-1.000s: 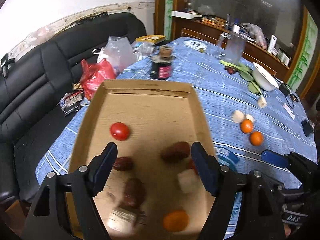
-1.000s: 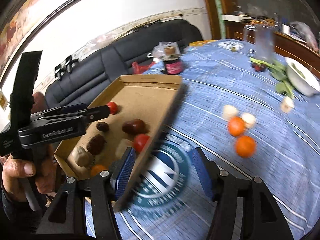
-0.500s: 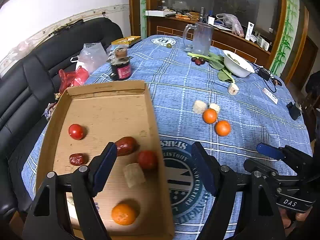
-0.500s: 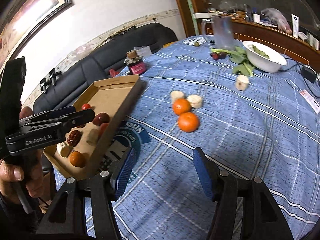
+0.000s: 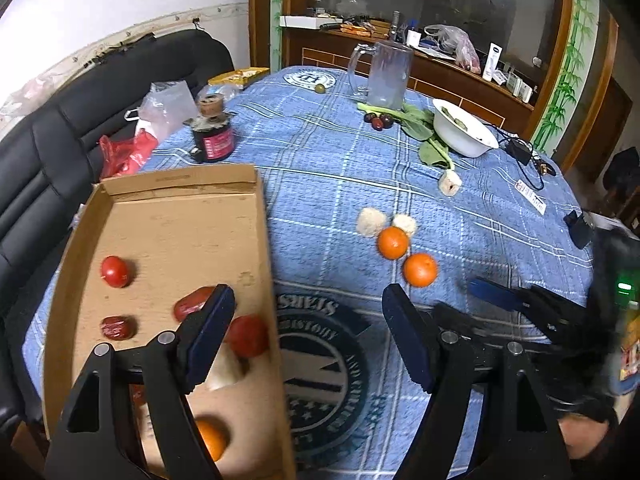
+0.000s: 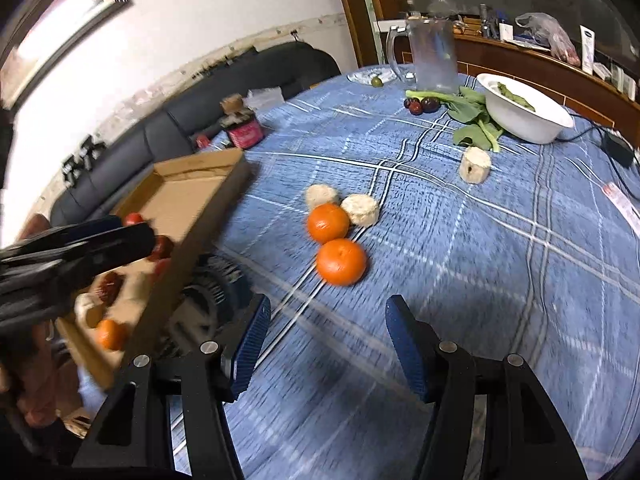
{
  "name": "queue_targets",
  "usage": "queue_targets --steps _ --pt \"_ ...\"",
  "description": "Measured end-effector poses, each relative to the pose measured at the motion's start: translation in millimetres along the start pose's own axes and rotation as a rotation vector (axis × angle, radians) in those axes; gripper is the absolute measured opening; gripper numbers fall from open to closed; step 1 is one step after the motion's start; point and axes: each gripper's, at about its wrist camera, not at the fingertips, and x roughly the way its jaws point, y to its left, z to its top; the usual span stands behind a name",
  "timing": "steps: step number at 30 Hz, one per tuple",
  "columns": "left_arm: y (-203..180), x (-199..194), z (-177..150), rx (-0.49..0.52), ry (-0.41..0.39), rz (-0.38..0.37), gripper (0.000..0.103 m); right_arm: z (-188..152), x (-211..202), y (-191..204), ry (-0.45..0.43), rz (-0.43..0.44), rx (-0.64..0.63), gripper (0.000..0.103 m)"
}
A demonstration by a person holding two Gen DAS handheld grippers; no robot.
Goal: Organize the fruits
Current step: 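Grasp a mandarin with the left tool while the right tool grasps another mandarin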
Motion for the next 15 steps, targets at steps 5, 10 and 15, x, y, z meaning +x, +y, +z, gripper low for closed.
queue_targets --steps 5,10,15 --pt "-18.9 17.3 9.4 0.007 0.031 -0.031 0.076 15.9 41.1 -4.7 0.041 -0.045 -0.018 0.050" --pt "-36.0 39.1 17.2 0.022 0.061 -0.046 0.076 14.2 25.8 -17.7 0.023 -0.046 0.005 0.034" --pt "-54.5 68.2 23.3 0.032 0.093 -0.066 0.076 -9.5 -22.9 -41.5 -0.036 -0.046 0.093 0.033"
